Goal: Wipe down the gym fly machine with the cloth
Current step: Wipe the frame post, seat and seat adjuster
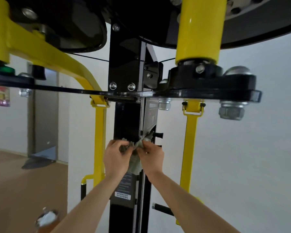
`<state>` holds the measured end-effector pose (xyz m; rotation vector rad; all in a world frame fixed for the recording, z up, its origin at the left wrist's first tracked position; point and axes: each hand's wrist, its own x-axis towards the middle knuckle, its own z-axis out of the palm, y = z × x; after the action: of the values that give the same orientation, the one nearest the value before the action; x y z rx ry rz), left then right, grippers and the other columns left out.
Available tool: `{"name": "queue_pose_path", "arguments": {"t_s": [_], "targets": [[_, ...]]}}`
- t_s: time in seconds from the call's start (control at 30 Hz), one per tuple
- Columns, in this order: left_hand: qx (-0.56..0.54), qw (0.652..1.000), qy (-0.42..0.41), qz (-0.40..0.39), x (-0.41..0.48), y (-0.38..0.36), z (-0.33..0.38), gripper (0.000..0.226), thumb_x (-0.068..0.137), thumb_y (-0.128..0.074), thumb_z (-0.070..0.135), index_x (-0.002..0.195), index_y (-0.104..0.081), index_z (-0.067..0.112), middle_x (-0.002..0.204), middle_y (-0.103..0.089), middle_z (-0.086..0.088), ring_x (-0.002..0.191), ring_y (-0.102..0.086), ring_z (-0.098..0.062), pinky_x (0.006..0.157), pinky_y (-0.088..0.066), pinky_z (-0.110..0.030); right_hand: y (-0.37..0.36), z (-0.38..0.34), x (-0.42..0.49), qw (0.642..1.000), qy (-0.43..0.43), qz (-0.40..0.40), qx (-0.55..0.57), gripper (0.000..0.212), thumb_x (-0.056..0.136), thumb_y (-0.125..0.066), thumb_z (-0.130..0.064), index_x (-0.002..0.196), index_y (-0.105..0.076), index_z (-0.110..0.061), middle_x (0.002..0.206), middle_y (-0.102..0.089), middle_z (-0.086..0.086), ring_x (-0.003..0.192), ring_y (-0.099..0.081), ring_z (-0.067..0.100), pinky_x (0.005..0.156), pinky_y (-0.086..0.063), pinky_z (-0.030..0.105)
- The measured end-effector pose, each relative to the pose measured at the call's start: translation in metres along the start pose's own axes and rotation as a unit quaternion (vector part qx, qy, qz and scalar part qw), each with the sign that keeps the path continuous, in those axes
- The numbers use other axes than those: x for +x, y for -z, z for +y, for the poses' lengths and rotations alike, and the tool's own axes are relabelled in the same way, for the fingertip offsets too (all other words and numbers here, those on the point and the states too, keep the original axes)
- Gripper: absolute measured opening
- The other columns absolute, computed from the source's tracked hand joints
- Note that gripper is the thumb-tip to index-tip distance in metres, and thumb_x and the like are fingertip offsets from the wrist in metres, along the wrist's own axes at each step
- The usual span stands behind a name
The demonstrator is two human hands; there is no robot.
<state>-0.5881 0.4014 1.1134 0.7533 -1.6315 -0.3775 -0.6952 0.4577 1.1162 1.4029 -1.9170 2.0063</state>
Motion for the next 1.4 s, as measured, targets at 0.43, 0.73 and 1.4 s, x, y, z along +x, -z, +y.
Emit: {"name": "queue_pose_path", "arguments": {"t_s": [0.43, 0.73, 1.4], "targets": [[0.043, 0.995, 0.069, -0.058, -0.043, -0.009, -0.008, 0.01, 0.083, -0.081, 0.027, 0.084, -0.071, 0.029, 0.088, -0.064, 0.014, 0.083, -0.062, -0.006, 0.069, -0.042, -0.014, 0.006, 0.039, -0.033, 0.992, -0.111, -0.065, -0.013, 0.028, 0.091, -0.065, -0.005, 0.071, -0.075, -0.022, 0.068, -0.071, -0.006, 0.064, -0.065, 0.004, 0.058, -0.052, 0.016], [0.054, 0.996, -0.007, 0.076, 0.019, -0.014, 0.041, 0.011, 0.083, -0.081, 0.025, 0.092, -0.074, 0.021, 0.088, -0.066, 0.013, 0.081, -0.062, -0.008, 0.068, -0.037, -0.008, 0.02, -0.007, 0.035, 0.993, -0.002, -0.075, 0.094, 0.015, 0.093, -0.068, -0.011, 0.099, -0.076, -0.022, 0.087, -0.073, -0.014, 0.082, -0.067, -0.002, 0.07, -0.051, 0.01], [0.035, 0.987, 0.042, 0.152, -0.003, -0.028, 0.065, 0.023, 0.084, -0.081, 0.022, 0.103, -0.067, 0.026, 0.09, -0.068, 0.019, 0.083, -0.065, 0.009, 0.078, -0.054, -0.011, 0.018, 0.01, 0.048, 0.978, 0.128, -0.116, 0.119, 0.036, 0.088, -0.072, -0.007, 0.123, -0.068, -0.014, 0.116, -0.062, -0.003, 0.104, -0.059, 0.009, 0.1, -0.047, 0.025]]}}
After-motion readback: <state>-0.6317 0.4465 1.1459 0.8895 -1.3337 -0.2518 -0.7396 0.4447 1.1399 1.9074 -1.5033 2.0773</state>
